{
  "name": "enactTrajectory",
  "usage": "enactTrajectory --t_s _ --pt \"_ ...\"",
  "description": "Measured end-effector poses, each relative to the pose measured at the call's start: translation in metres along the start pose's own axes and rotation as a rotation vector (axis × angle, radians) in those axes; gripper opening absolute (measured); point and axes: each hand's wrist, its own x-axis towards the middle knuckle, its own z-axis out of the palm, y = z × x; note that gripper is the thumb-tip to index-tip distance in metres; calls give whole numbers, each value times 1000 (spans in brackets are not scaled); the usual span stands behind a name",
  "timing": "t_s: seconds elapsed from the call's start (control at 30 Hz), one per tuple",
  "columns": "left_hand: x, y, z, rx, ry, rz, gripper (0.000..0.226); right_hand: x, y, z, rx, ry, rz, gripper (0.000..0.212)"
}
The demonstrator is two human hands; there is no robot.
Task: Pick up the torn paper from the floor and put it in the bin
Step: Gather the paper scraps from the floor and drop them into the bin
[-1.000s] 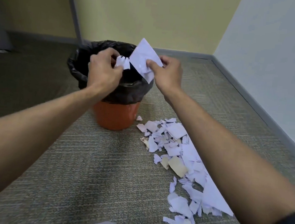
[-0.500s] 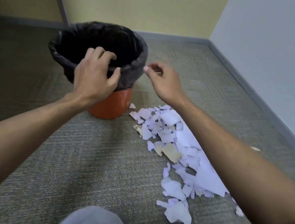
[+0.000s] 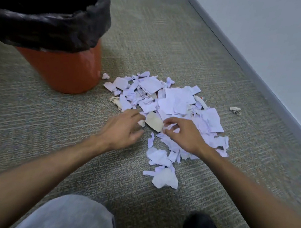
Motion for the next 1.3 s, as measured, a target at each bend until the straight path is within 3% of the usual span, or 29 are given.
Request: enactTrajectory --t_s 0.2,0.37,0.5,0.63,0.9,1.03,1.17,1.3 --pt "5 27 48 82 -341 58 77 -37 26 12 -223 -207 67 57" --pt "9 42 70 132 -381 140 62 -58 34 20 -372 -280 54 70" --pt "8 45 76 158 -416 178 62 -73 41 30 -363 -272 29 90" --pt "8 44 80 83 -421 128 55 -84 40 41 -412 -253 27 107" --pt "9 40 72 -182 -332 -67 18 -81 43 68 -272 -181 13 63" --pt "7 37 58 -264 -263 -164 12 -76 42 68 -125 -125 22 36" --pt "10 28 37 -325 -128 -255 5 -67 32 48 139 15 101 33" --pt "21 19 -2 -360 3 -297 15 -46 6 17 298 125 95 25"
